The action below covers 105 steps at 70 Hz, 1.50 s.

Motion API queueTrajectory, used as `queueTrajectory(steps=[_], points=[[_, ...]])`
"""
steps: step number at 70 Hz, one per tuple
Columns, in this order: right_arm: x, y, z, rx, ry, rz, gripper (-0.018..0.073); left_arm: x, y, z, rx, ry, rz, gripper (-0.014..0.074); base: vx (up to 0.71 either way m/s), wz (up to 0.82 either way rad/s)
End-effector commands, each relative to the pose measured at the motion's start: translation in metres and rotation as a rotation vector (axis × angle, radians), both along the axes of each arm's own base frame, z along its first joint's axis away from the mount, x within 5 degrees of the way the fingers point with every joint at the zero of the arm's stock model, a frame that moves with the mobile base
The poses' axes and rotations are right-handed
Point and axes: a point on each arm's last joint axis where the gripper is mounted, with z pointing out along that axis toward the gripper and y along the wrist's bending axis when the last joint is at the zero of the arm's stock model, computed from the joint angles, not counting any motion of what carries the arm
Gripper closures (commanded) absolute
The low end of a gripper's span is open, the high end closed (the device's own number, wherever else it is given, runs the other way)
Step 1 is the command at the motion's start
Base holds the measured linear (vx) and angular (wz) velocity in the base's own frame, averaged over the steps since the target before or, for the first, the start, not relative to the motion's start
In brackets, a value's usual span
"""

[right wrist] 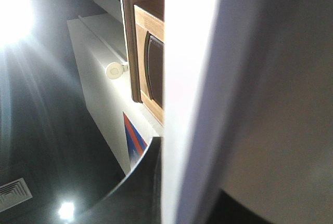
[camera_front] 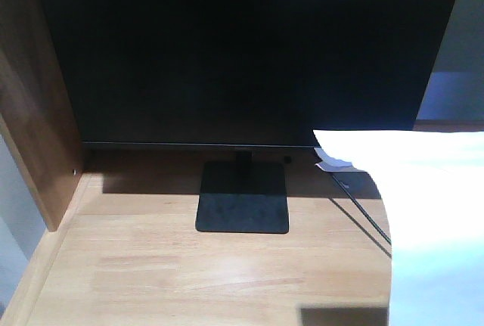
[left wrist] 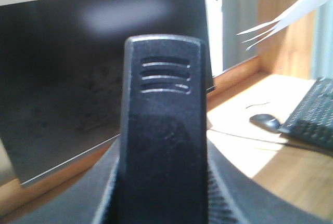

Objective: Grab stapler and paper to desk for stapling
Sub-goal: 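Lower the left gripper with the black stapler toward the desk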

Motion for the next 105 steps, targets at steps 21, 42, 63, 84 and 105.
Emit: queueTrajectory(steps=[21, 42, 63, 84, 105], points=[[-0.004, -0.001, 0.01, 0.012, -0.079, -0.007, 0.0562, 0.086, -0.055, 0.018, 0.042, -0.026, 0.002, 0.0603, 0.0, 0.0], [-0.004, -0.001, 0.01, 0.012, -0.079, -0.007, 0.0562, 0.147, -0.103, -0.015, 0.272, -0.003, -0.117, 0.0603, 0.0, 0.0], [-0.004, -0.001, 0.01, 0.012, -0.079, -0.007, 0.0562, 0.187, -0.128, -0.059, 0.396, 0.122, -0.223, 0.0603, 0.0, 0.0], [-0.004, -0.001, 0.01, 0.012, -0.079, -0.007, 0.0562, 0.217, -0.118, -0.103, 0.464, 0.289, -0.404, 0.0603, 0.0, 0.0], [-0.004, -0.001, 0.01, 0.012, -0.079, -0.007, 0.0562, 0.237, -0.114, -0.137, 0.466, 0.299, -0.585, 0.0603, 0.0, 0.0]])
